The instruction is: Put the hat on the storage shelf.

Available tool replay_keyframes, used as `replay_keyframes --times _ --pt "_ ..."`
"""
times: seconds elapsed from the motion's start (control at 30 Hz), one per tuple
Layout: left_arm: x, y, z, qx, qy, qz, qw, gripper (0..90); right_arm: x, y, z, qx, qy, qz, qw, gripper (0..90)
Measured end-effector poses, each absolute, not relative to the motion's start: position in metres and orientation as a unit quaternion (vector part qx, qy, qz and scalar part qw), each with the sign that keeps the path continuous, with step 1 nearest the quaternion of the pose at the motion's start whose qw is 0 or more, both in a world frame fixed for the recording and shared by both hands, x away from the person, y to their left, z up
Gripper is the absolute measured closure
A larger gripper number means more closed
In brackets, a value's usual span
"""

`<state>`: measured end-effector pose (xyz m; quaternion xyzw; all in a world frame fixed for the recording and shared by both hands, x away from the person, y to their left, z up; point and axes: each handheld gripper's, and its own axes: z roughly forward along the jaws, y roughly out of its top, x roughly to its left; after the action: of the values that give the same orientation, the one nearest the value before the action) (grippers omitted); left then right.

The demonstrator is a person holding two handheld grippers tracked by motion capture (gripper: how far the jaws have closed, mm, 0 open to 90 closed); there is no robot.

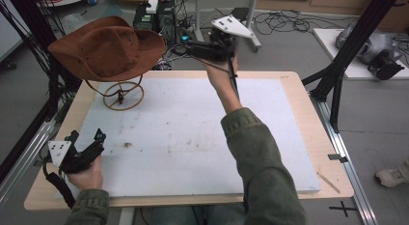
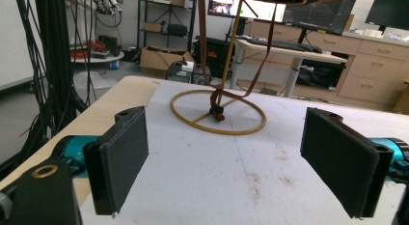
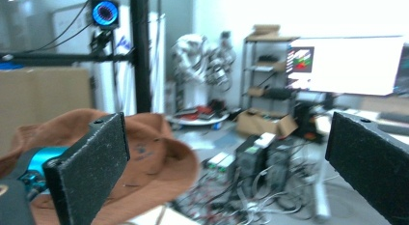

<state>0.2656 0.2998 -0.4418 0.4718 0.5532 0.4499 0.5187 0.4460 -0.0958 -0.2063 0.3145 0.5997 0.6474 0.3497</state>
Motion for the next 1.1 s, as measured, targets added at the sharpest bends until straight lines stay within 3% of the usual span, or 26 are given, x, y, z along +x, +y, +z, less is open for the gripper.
replay_keyframes --times 0.33,0.57,1.1 --pt "0.265 0.303 -0.441 0.463 0.559 0.451 0.519 17.3 0.392 -0.178 -0.228 0.350 0.573 0.614 0.415 1.3" --pt "0.266 0.305 -0.441 0.461 0.562 0.451 0.518 17.3 0.362 -0.208 -0.253 0.371 0.550 0.599 0.449 1.7" --pt "0.265 0.307 -0.441 0.456 0.566 0.453 0.516 17.3 0.327 -0.257 -0.322 0.440 0.516 0.575 0.458 1.8"
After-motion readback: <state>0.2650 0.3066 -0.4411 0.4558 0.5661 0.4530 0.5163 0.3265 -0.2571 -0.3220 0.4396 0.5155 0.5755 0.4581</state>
